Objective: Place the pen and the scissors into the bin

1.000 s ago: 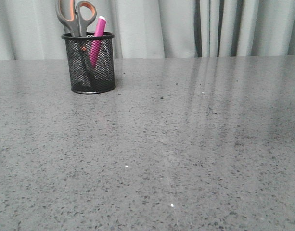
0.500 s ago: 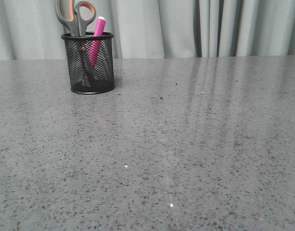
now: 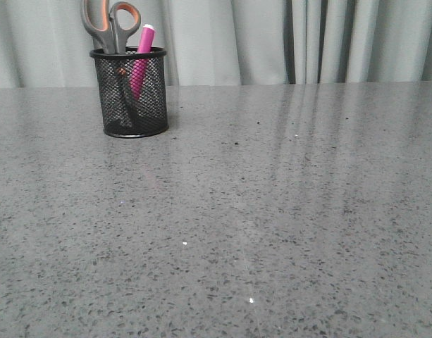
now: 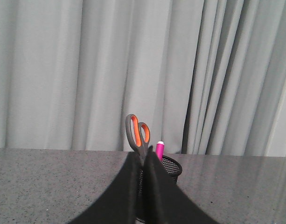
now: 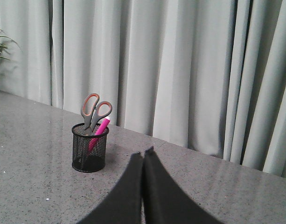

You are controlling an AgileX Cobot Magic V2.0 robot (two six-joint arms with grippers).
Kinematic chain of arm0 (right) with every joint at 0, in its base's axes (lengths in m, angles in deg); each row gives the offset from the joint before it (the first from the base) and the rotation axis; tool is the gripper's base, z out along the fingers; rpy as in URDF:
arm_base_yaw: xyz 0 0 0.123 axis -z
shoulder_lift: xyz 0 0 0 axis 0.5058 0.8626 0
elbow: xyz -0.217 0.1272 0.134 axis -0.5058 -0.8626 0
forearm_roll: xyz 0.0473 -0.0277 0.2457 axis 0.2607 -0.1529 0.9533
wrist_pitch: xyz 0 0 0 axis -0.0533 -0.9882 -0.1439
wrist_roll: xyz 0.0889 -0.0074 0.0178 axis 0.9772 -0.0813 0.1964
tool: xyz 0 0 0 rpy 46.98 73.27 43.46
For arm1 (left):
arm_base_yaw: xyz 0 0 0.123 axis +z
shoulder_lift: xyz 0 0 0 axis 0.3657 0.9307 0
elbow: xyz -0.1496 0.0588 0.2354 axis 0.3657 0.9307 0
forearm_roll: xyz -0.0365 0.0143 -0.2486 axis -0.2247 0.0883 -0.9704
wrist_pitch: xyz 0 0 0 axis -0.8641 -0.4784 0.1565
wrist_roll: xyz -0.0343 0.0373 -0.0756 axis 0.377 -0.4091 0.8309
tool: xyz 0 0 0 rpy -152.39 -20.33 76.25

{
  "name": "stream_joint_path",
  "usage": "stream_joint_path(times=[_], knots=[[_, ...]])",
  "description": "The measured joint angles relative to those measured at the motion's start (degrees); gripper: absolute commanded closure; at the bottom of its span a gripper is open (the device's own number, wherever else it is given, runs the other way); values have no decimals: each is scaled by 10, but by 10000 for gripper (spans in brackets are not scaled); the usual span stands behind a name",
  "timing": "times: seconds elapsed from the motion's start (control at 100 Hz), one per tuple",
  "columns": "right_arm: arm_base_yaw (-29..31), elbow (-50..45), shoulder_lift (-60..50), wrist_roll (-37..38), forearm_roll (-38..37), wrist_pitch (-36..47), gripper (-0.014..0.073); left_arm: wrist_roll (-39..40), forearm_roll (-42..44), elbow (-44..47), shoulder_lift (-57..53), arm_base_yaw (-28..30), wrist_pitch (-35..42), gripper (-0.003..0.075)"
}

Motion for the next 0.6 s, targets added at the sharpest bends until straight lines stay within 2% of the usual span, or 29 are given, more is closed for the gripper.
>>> stream_joint_path(times=[0.23, 0.32, 0.44, 0.49, 0.57, 0.6], knots=[[0, 0, 0, 0, -1, 0, 662, -1, 3, 1, 0, 0, 0, 739], [0, 0, 0, 0, -1, 0, 662, -4, 57, 3, 0, 1, 1, 739], [0, 0, 0, 0, -1, 0, 662, 26, 225, 10, 0, 16, -32, 739], [0, 0, 0, 0, -1, 0, 662, 87, 358, 12, 0, 24, -67, 739], [0, 0, 0, 0, -1, 0, 662, 277, 570, 20, 0, 36, -119, 739], [0, 0, 0, 0, -1, 0, 662, 384, 647, 28, 0, 42, -131, 739]])
